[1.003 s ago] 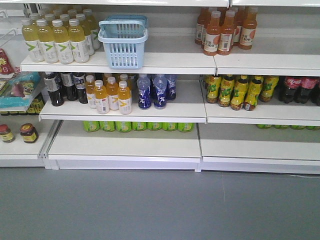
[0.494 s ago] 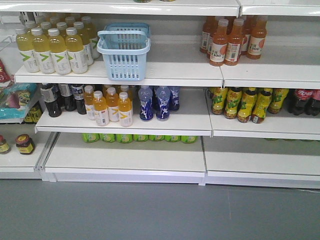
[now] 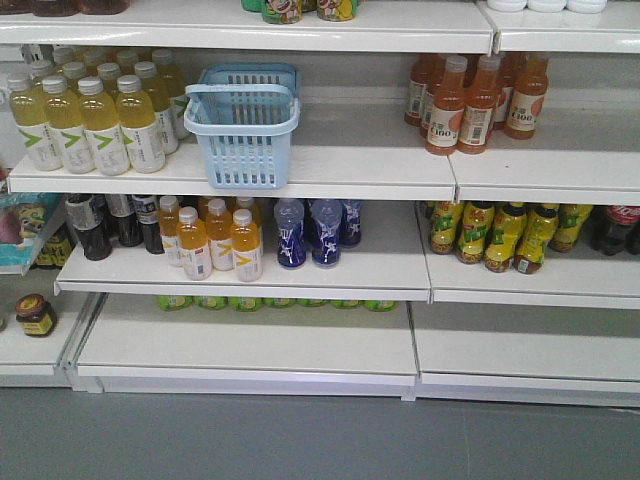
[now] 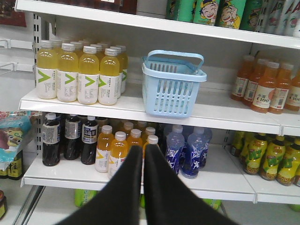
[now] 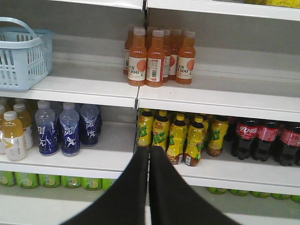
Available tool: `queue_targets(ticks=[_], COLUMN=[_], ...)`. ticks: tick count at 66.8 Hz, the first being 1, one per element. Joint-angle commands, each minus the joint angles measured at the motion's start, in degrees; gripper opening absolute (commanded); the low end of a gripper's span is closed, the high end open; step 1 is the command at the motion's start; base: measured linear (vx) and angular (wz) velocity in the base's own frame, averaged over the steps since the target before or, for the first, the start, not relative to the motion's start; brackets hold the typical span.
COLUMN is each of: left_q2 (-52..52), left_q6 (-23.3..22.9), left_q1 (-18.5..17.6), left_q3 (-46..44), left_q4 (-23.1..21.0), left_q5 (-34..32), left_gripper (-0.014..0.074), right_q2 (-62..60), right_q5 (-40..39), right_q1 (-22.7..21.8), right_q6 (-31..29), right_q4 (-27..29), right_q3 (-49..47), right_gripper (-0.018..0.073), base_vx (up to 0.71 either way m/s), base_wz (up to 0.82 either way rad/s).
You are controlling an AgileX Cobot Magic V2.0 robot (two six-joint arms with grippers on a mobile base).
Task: Place coke in basket with both arms
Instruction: 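Drive closer and stop in front of the light-blue basket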
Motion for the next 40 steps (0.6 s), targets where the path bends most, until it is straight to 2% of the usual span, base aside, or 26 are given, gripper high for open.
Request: queue_targets(ticks=[1,40], left_q2=[-1.16,-1.16], left_q6=[-0.01,-0.01], left_q1=[0.1,0.1], left_q3=[-1.88,-1.88], left_q4=[0.01,0.01], left_q5=[-4.66,-4.66], left_gripper=[-0.0006,-0.0006], right_q2=[-0.72,-0.72], right_q5=[-4.04,-3.87], right_q1=[-0.29,-0.29], right_q6=[-0.61,-0.61], right_q4=[-0.68,-0.68], right_q3=[0.39,0.39], right_gripper=[-0.0005,-0.0005], base_vx=[0.19,0.18], base_wz=[0.02,0.0])
